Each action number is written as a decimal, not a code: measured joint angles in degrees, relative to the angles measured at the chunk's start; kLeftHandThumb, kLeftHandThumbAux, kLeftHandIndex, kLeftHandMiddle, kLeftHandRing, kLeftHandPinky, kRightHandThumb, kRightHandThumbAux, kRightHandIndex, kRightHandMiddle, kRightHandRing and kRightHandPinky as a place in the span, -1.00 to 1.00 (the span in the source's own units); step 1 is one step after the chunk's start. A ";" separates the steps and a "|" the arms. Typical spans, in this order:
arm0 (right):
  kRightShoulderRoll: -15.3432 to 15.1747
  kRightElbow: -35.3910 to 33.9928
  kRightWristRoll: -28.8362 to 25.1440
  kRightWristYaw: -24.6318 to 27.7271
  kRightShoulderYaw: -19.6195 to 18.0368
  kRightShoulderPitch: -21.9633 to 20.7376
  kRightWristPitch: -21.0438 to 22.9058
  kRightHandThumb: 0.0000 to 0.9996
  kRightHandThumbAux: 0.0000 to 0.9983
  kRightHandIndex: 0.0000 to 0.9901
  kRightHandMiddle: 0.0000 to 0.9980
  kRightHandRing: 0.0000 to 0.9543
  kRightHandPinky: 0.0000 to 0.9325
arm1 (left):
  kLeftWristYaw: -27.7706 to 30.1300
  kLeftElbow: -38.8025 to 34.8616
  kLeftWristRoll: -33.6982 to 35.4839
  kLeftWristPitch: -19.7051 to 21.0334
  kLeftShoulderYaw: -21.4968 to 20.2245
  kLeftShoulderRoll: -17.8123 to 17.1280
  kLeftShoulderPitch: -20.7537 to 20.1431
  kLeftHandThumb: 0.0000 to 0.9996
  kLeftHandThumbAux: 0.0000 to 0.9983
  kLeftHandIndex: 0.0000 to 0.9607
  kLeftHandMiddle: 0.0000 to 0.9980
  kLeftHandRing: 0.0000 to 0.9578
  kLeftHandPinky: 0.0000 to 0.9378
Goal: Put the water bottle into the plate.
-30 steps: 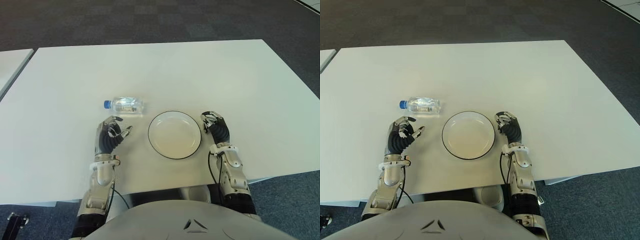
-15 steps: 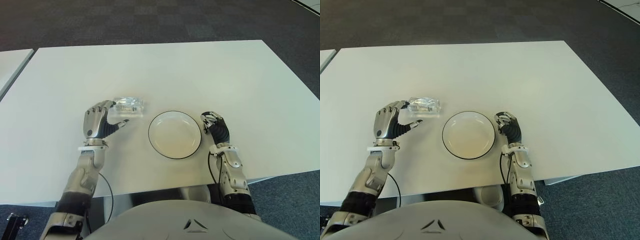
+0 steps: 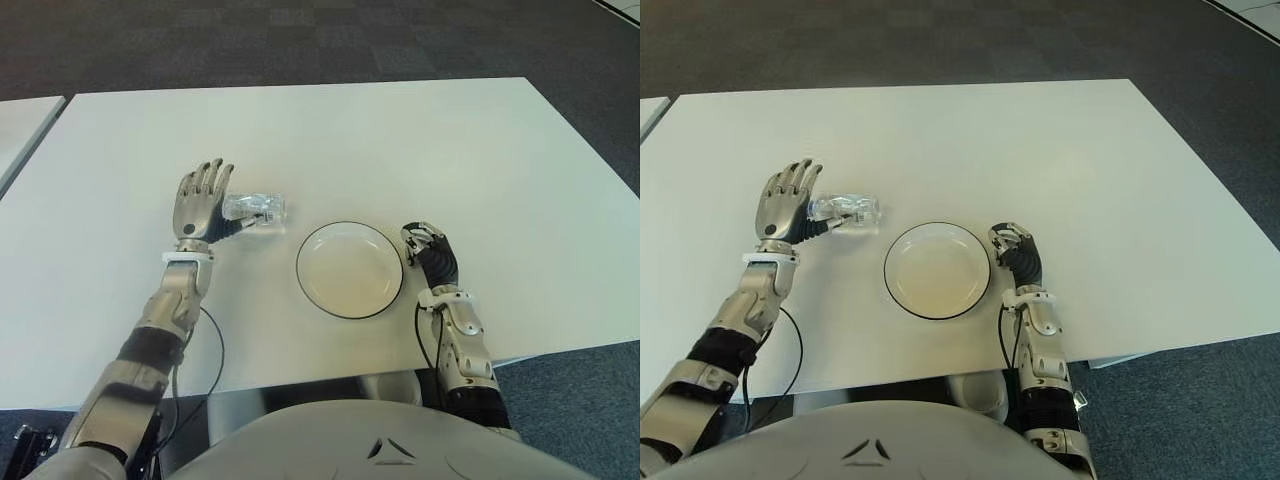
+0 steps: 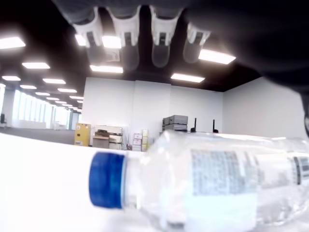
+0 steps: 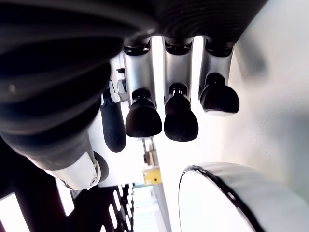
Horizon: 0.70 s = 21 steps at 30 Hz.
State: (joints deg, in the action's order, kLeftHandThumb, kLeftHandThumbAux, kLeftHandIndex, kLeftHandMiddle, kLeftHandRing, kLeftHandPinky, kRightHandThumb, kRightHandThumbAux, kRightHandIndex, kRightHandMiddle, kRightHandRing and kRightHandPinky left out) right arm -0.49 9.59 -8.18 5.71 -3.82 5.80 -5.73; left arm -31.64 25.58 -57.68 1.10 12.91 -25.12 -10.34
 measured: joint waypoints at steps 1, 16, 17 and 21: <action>0.02 -0.05 0.02 -0.06 0.03 0.05 0.00 0.40 0.47 -0.12 0.72 0.80 0.79 | -0.05 0.79 -0.15 0.23 0.37 -0.23 -0.63 0.18 -0.47 -1.00 -1.00 -1.00 -1.00; 0.05 -1.10 -0.01 -0.43 0.06 1.07 0.02 0.40 0.47 -0.12 0.72 0.79 0.78 | -1.94 11.14 -0.38 -1.23 7.64 -4.54 -9.00 0.10 -0.64 -1.00 -1.00 -1.00 -1.00; 0.05 -1.14 -0.01 -0.51 0.06 1.09 0.06 0.40 0.47 -0.12 0.72 0.79 0.78 | -2.05 11.62 -0.38 -1.47 8.14 -4.78 -9.40 0.10 -0.64 -1.00 -1.00 -1.00 -1.00; 0.07 -1.32 -0.02 -0.77 0.05 1.14 0.35 0.40 0.47 -0.12 0.72 0.79 0.76 | -2.13 13.89 -0.46 -2.78 10.28 -5.54 -11.17 0.09 -0.65 -1.00 -1.00 -1.00 -1.00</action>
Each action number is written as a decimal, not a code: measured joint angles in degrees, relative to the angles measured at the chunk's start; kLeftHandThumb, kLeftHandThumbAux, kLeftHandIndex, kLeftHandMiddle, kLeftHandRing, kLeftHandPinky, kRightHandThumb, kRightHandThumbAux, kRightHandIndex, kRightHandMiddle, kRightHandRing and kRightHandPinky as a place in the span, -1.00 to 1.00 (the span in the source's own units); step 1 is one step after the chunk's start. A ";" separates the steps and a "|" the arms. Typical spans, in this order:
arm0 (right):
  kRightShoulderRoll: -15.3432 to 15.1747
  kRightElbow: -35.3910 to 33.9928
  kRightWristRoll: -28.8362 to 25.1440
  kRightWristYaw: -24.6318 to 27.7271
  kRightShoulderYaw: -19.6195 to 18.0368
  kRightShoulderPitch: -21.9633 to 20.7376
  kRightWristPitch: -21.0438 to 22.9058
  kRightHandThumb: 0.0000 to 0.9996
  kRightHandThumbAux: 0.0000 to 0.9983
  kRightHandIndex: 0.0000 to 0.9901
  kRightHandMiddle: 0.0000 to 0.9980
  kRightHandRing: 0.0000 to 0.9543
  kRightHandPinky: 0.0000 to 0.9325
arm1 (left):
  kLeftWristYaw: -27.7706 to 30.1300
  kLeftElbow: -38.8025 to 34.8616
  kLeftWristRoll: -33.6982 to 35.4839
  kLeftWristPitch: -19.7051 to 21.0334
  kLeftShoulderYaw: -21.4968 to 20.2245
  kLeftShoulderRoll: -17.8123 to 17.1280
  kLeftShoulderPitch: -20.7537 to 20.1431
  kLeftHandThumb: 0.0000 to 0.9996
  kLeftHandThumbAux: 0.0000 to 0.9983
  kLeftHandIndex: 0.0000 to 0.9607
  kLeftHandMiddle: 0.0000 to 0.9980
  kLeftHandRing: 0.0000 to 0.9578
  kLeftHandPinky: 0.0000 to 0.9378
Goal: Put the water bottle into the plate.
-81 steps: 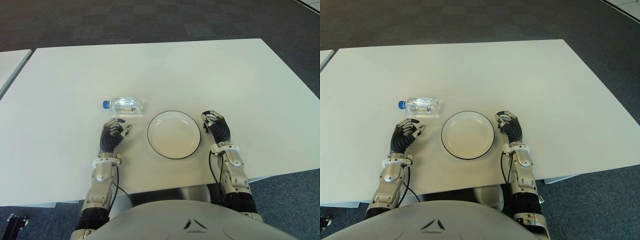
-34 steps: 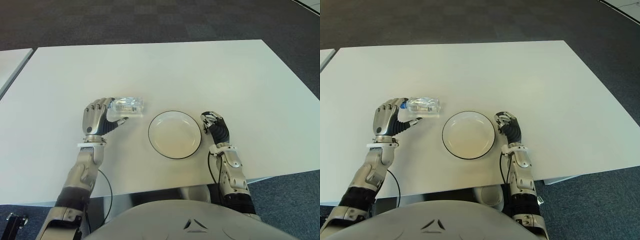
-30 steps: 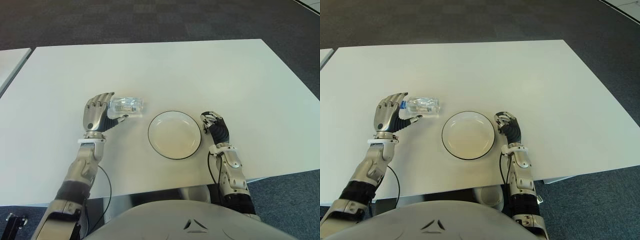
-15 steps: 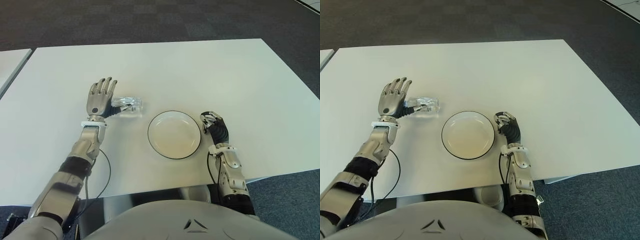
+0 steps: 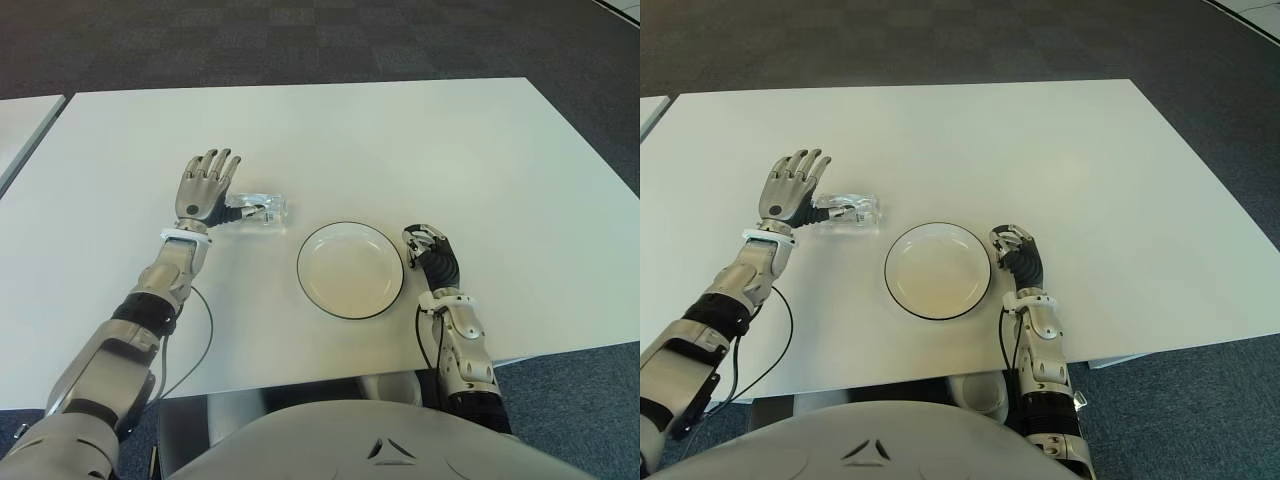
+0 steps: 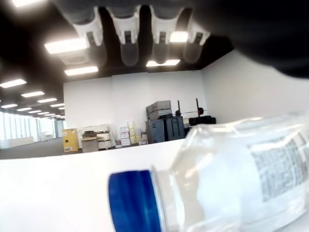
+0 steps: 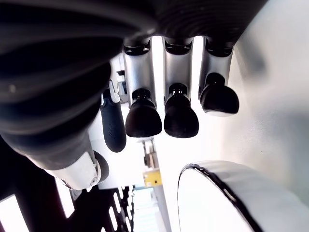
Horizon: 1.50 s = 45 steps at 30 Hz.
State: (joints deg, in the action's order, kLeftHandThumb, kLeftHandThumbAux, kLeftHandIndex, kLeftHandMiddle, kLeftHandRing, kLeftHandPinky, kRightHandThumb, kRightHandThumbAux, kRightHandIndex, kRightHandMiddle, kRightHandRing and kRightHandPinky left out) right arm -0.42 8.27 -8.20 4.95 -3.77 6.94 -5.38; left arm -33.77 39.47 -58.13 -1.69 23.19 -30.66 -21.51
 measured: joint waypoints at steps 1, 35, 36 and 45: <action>0.00 -0.03 0.00 -0.03 -0.01 0.01 0.04 0.40 0.47 -0.12 0.72 0.78 0.76 | 0.00 0.58 -0.04 -0.28 0.54 -0.19 -0.37 0.10 -0.65 -1.00 -1.00 -1.00 -1.00; -0.06 -2.74 0.07 -1.25 -0.02 1.83 2.24 0.40 0.47 -0.12 0.72 0.79 0.78 | -2.94 27.79 -1.52 -10.88 20.58 1.86 -15.48 0.15 -0.59 -1.00 -1.00 -1.00 -1.00; -0.06 -2.83 0.06 -1.31 -0.02 1.83 2.50 0.40 0.47 -0.12 0.72 0.79 0.79 | -3.07 28.13 -1.53 -10.88 21.02 1.86 -15.69 0.15 -0.58 -1.00 -1.00 -1.00 -1.00; -0.04 -3.19 0.00 -1.56 -0.05 1.91 3.01 0.40 0.47 -0.12 0.72 0.79 0.79 | -3.62 30.21 -1.47 -10.89 23.59 2.07 -17.14 0.16 -0.51 -1.00 -1.00 -1.00 -1.00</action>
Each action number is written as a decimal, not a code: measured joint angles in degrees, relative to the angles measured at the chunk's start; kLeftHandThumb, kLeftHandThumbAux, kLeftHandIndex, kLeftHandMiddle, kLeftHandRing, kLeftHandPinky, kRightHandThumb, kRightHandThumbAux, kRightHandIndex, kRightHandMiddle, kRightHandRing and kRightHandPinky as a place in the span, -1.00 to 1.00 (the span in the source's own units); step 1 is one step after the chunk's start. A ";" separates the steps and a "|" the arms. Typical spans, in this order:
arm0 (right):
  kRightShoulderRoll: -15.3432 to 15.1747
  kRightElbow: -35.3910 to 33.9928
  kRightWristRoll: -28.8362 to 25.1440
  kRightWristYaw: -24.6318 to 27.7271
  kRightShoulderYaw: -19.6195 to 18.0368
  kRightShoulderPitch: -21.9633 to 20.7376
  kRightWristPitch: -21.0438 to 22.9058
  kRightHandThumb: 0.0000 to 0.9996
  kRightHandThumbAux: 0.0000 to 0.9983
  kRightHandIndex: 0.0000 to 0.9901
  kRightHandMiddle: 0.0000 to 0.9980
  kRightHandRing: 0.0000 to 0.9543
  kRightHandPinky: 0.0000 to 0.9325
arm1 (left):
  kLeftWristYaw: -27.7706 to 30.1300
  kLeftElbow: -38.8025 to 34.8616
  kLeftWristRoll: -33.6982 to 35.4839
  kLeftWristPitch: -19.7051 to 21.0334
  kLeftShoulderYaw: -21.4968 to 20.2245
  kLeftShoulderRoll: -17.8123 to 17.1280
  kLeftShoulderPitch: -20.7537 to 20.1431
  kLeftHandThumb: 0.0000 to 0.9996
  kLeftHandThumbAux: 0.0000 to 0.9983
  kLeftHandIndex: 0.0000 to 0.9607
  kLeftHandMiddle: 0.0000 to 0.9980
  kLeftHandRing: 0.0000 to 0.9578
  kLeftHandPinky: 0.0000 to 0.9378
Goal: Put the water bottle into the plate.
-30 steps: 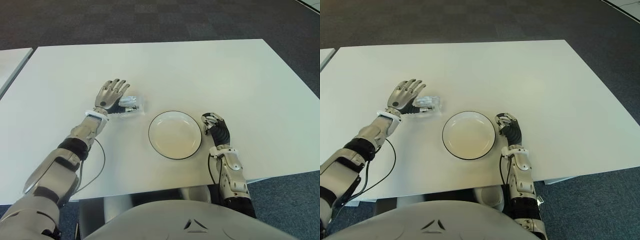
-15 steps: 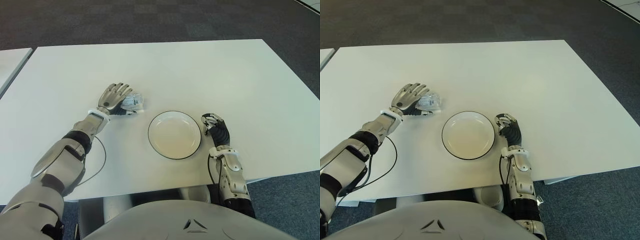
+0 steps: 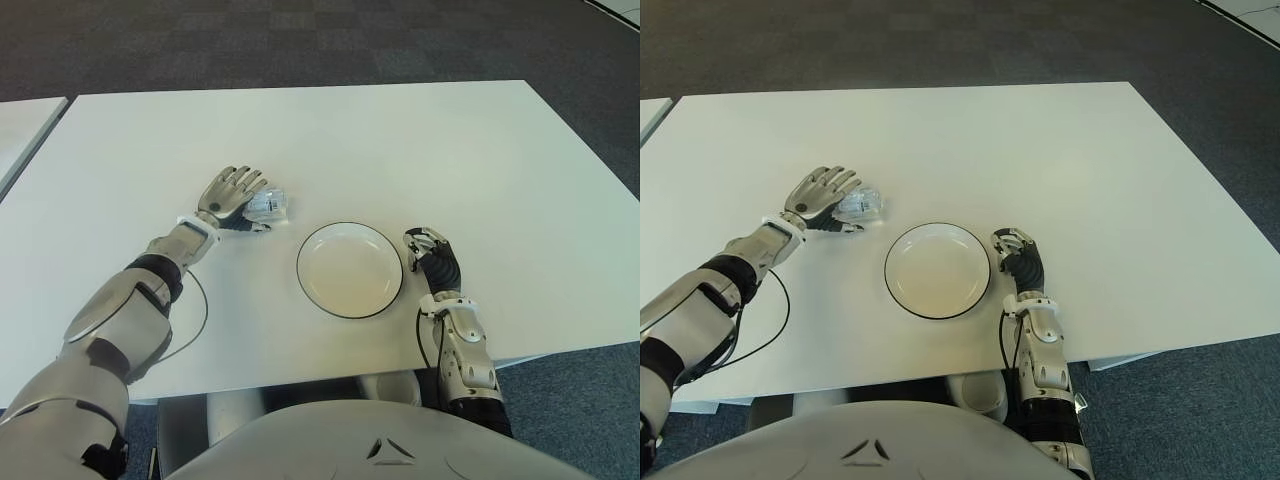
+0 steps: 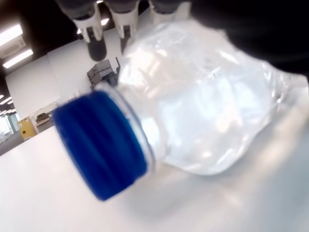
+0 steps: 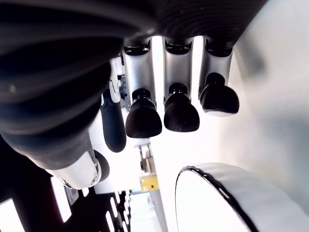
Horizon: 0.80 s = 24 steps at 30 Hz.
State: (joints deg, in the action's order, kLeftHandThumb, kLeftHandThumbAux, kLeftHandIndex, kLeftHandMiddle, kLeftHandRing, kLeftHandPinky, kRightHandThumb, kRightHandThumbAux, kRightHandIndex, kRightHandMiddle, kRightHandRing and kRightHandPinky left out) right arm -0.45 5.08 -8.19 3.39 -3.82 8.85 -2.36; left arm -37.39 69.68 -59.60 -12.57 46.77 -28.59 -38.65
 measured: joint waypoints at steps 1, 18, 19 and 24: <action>0.01 -0.02 -0.02 0.01 0.00 0.02 0.00 0.40 0.47 -0.12 0.72 0.79 0.78 | 0.01 0.30 0.03 -0.01 0.16 0.07 -0.16 0.17 -0.50 -1.00 -1.00 -1.00 -1.00; -0.03 -0.32 -0.07 0.07 -0.08 0.15 0.06 0.40 0.47 -0.12 0.71 0.78 0.75 | 10.06 4.89 8.04 -2.05 -3.60 0.98 -1.29 0.16 -0.42 -1.00 -1.00 -1.00 -0.98; -0.03 -0.34 -0.08 0.08 -0.09 0.14 0.06 0.40 0.47 -0.12 0.71 0.78 0.75 | 10.91 4.89 8.88 -2.43 -4.13 0.98 -1.28 0.18 -0.38 -1.00 -1.00 -0.98 -0.86; -0.06 -0.43 -0.13 0.15 -0.12 0.14 0.05 0.40 0.47 -0.12 0.71 0.78 0.75 | 16.81 4.77 14.80 -4.43 -8.83 1.14 -1.44 0.25 -0.26 -0.86 -0.83 -0.80 -0.58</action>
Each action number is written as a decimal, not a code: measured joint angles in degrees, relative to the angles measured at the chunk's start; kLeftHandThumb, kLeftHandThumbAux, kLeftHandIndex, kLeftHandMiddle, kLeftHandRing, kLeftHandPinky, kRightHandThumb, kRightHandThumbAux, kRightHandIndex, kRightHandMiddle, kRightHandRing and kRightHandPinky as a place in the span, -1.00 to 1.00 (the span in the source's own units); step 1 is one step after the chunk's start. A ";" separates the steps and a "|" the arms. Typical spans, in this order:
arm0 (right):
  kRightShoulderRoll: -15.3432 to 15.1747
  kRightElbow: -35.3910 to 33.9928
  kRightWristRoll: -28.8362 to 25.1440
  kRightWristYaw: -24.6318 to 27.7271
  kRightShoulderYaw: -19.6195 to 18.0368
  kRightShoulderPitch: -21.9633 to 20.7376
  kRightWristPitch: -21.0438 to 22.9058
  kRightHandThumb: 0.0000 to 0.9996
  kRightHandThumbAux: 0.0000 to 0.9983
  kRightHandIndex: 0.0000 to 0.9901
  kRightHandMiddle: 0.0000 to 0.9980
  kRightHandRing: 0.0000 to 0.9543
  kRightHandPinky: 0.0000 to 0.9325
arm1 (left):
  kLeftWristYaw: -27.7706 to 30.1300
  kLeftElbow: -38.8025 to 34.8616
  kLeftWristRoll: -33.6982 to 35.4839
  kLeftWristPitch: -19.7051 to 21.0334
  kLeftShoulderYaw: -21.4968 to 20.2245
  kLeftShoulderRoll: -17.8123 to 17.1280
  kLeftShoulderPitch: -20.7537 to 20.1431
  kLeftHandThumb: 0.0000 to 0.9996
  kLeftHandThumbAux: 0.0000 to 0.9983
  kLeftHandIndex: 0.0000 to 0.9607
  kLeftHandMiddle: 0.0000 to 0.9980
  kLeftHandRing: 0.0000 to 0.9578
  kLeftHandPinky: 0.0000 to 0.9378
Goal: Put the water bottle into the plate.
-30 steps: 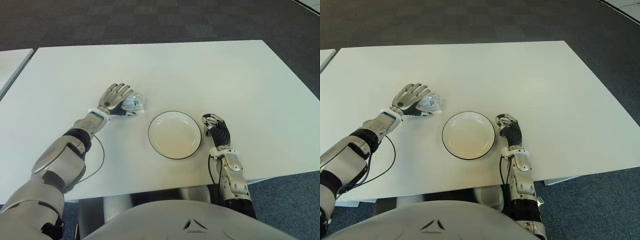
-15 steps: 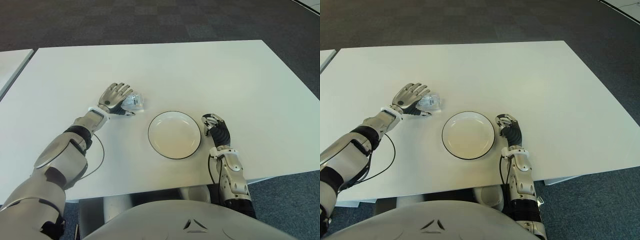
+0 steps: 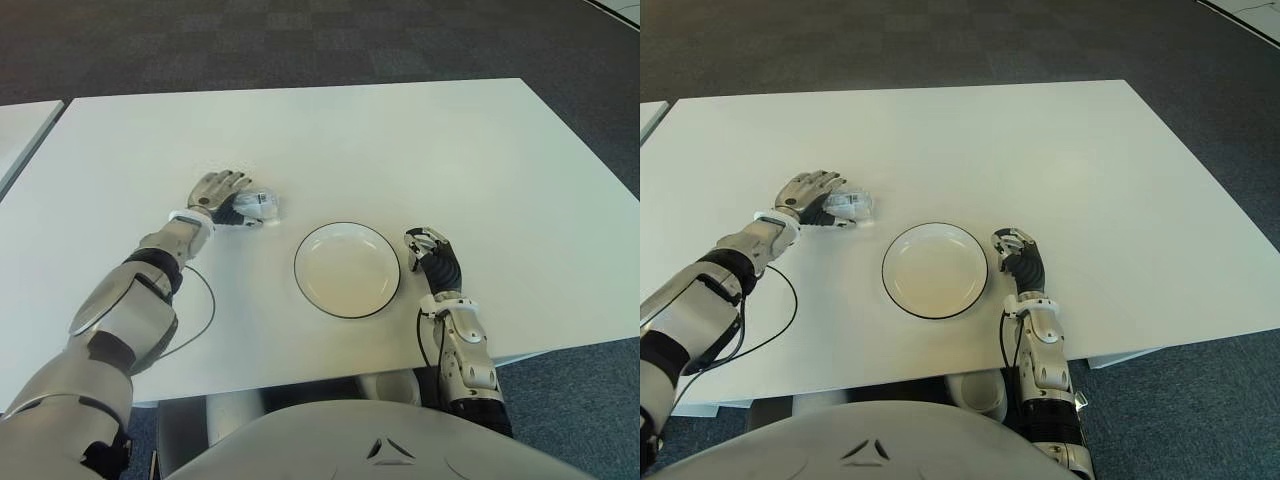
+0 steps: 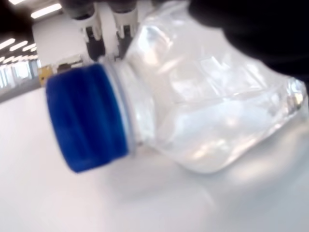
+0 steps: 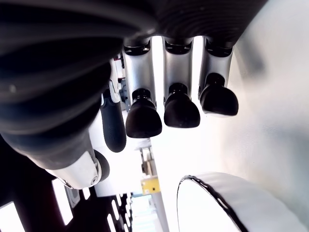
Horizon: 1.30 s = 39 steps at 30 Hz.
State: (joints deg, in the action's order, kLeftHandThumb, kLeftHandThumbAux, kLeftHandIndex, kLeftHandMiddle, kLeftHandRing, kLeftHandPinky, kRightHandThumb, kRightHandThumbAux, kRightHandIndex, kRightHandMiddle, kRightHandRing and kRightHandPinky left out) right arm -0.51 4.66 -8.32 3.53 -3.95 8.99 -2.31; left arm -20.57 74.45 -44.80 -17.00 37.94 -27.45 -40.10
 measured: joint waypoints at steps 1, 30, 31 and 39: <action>-0.02 -0.04 0.00 0.01 0.00 -0.01 0.00 0.40 0.47 -0.12 0.71 0.78 0.75 | 1.48 -0.06 1.32 -0.34 -1.17 0.06 0.04 0.27 -0.23 -0.76 -0.75 -0.72 -0.52; -0.15 0.01 -0.02 0.35 -0.49 0.13 0.03 0.40 0.47 -0.12 0.72 0.79 0.78 | 21.44 -0.38 23.50 -2.43 -22.44 1.14 3.13 0.61 0.34 -0.08 -0.03 0.18 0.23; -0.15 -0.01 -0.02 0.35 -0.52 0.12 0.09 0.40 0.47 -0.12 0.72 0.79 0.78 | 21.46 -0.43 23.48 -2.85 -22.43 1.04 3.16 0.64 0.34 -0.10 -0.02 0.25 0.30; -0.44 -0.18 0.12 0.22 -0.61 -0.05 0.72 0.40 0.47 -0.12 0.71 0.79 0.78 | 21.75 -0.46 23.16 -5.23 -21.58 0.28 3.42 0.68 0.33 -0.15 0.07 0.49 0.56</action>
State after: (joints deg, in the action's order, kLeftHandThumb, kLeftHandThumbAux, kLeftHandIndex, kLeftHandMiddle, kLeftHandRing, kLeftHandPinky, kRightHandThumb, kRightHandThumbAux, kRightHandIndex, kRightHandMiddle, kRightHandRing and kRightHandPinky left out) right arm -0.95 4.48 -8.20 3.76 -4.56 8.94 -1.59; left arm 1.17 73.99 -21.65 -22.24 16.36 -27.17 -36.68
